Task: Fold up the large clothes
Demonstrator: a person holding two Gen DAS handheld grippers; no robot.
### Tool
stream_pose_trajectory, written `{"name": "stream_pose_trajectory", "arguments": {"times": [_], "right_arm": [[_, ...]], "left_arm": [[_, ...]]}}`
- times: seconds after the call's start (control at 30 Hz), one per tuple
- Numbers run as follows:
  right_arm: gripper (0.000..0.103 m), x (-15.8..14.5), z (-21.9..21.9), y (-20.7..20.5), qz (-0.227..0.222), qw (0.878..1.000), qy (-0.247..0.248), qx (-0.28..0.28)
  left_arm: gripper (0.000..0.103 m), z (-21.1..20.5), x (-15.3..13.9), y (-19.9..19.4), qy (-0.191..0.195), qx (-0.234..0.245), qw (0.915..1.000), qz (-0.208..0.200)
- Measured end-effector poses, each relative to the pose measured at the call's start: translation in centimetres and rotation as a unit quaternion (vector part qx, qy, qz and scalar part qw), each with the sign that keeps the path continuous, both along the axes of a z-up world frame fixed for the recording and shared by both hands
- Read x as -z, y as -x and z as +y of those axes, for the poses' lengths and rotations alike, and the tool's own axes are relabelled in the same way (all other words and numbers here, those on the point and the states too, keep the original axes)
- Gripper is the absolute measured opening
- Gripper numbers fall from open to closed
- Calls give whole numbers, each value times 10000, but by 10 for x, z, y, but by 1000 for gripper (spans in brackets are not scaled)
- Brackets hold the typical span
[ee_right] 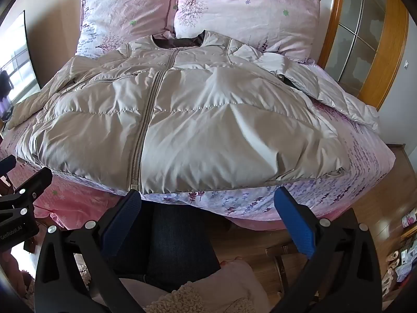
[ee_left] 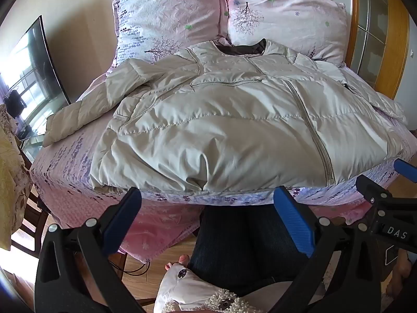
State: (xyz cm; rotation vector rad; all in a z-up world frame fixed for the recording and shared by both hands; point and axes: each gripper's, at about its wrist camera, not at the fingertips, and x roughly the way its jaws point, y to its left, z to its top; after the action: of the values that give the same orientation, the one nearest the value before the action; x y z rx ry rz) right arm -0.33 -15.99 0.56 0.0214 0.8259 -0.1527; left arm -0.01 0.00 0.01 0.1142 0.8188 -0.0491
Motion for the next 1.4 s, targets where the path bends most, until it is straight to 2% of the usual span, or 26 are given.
{"name": "stream_pose_trajectory", "arguments": {"times": [1.4], "right_arm": [[102,1,-2,1,2,10000,-24,9]], "left_arm": [[101,0,0,0,-7,1,10000,1]]}}
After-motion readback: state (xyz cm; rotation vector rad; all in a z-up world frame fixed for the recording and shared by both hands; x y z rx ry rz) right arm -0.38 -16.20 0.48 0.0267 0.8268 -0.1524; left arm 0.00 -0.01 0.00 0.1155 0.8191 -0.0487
